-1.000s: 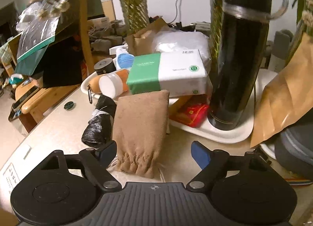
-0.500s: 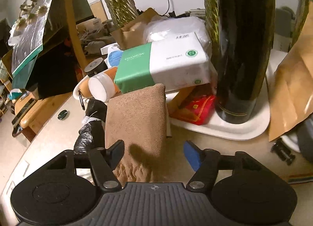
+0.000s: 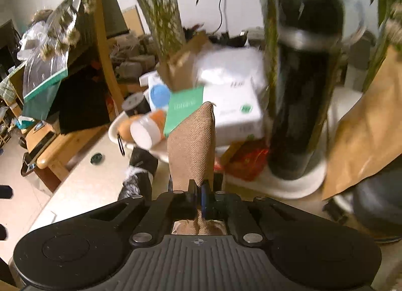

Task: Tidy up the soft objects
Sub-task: 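Lift the tan bag with the right gripper while the left moves toward the white strip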

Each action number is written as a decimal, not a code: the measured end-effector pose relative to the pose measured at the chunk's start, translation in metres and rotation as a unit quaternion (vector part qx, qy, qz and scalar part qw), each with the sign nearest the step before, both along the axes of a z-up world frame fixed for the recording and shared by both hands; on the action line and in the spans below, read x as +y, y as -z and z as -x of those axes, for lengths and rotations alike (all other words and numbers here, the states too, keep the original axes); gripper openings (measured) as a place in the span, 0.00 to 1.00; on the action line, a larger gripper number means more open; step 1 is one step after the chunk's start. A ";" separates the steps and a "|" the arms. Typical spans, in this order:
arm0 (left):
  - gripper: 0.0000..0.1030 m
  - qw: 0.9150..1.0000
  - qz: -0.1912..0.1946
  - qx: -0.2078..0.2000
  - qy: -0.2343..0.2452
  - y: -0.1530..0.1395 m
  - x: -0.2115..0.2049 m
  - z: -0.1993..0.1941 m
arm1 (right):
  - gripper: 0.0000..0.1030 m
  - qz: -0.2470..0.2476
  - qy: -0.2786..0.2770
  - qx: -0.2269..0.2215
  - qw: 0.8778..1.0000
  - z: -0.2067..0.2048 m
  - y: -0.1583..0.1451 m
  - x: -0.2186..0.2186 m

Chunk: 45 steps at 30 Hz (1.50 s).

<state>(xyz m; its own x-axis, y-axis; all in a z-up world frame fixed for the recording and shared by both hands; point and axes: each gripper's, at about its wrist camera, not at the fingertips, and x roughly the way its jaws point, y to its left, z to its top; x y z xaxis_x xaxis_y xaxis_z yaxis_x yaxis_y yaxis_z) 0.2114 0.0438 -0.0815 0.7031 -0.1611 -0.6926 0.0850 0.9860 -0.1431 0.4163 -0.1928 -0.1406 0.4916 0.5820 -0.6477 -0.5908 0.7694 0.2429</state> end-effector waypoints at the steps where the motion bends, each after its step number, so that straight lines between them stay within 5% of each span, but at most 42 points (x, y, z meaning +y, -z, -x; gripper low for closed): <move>1: 0.75 1.000 -0.002 -0.001 0.000 0.000 0.000 0.000 | 0.05 0.003 0.002 -0.006 1.000 0.003 -0.007 -0.003; 17: 0.75 1.000 0.006 -0.013 0.009 0.001 -0.006 0.000 | 0.05 0.032 0.060 -0.047 0.997 0.072 -0.057 -0.061; 31: 0.75 0.995 -0.038 -0.039 0.089 0.008 -0.034 -0.010 | 0.05 0.002 0.109 -0.052 0.993 0.129 -0.072 -0.106; 40: 0.74 0.992 -0.021 -0.024 0.122 0.022 -0.027 -0.037 | 0.05 -0.031 0.151 -0.047 0.987 0.139 -0.076 -0.131; 45: 0.74 0.987 -0.053 -0.033 0.149 0.030 -0.034 -0.044 | 0.05 -0.035 0.151 -0.047 0.987 0.143 -0.077 -0.135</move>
<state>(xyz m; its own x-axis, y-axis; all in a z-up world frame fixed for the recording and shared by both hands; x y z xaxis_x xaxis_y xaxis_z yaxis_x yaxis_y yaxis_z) 0.2555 0.0100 -0.1116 0.6794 -0.2971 -0.6710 0.3794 0.9249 -0.0254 0.2729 -0.3276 -0.0640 0.7054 0.4409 -0.5550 -0.3587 0.8974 0.2570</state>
